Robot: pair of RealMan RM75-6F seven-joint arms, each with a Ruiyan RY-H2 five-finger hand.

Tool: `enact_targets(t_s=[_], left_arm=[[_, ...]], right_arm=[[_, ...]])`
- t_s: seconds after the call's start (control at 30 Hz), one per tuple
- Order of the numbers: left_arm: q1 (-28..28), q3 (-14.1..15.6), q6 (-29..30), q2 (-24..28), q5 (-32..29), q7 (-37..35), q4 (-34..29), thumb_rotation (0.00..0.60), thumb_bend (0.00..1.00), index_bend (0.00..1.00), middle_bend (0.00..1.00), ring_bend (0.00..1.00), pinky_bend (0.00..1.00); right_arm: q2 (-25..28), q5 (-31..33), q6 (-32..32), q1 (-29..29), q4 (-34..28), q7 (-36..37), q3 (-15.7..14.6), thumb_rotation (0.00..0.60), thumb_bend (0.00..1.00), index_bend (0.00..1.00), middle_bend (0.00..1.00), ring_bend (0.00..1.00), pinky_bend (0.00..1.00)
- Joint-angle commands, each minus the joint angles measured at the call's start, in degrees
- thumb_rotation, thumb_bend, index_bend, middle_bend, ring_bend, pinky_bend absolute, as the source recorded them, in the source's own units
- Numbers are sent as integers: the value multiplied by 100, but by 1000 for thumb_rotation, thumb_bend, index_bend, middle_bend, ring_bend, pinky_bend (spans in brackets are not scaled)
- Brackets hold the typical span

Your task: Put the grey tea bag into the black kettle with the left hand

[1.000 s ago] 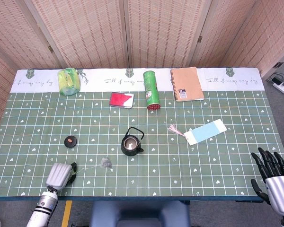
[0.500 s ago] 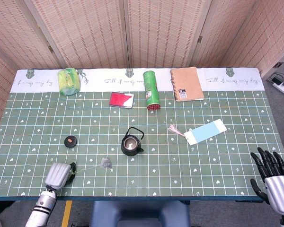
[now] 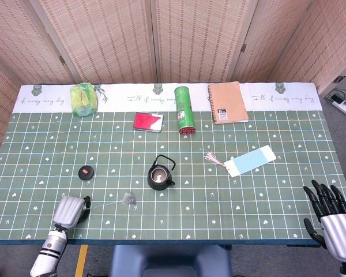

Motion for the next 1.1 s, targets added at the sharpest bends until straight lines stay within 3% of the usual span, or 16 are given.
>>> enact_targets(t_s=[0.03,0.43,0.6,1.1], left_arm=[[9,3,140,-55,139,-127,115,600,399,612,1000,1000,1000],[-2,-33,336,-43,314,-214,277,600,446,627,1000,1000,1000],[-95,-176,488,129,411,-24,44,600,446,627,1000,1000,1000],[-993,-1026,-114,988,-96,2587,-2032,600,444,627,1000,1000,1000]], right_arm=[[-2,4,-8,3,-5,-11,-1,600,411,0,0,0,0],[-9,0,-11,3,-15,-39,-9,600,412,0,0,0,0],[-4,-47,43,-14,-15,-19,-23,600,412,0,0,0,0],[138,-100,11,62,48,391,-50,600,412,0,0,0,0]])
